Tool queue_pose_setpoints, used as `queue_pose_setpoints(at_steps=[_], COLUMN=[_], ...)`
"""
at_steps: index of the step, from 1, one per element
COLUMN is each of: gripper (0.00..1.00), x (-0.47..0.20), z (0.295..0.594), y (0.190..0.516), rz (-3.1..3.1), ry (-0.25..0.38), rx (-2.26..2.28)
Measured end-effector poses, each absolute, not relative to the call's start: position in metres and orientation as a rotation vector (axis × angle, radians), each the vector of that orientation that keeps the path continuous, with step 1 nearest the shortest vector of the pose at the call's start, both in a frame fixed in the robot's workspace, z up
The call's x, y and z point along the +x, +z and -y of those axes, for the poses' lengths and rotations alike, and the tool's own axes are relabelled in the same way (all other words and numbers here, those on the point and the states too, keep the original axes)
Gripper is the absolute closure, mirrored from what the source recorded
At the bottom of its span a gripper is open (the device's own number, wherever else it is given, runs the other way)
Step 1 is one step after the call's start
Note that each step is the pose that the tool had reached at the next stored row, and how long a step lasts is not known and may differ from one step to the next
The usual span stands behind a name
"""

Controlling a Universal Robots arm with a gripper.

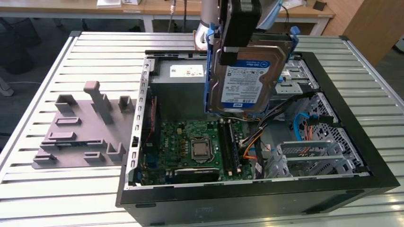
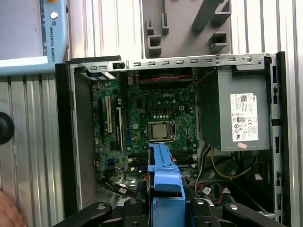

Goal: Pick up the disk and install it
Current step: 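Insert the disk into the insertion slot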

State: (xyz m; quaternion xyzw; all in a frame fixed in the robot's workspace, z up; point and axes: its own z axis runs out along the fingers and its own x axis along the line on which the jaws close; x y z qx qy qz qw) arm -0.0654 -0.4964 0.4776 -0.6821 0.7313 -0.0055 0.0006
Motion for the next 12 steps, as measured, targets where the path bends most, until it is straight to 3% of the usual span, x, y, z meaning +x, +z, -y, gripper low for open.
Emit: queue_pose_setpoints(at_steps=[12], gripper=[0.64], x=[-0.051], z=[0.511], y=[0.475], rz=[-2.297], ry=[-0.017], rx=[-2.142])
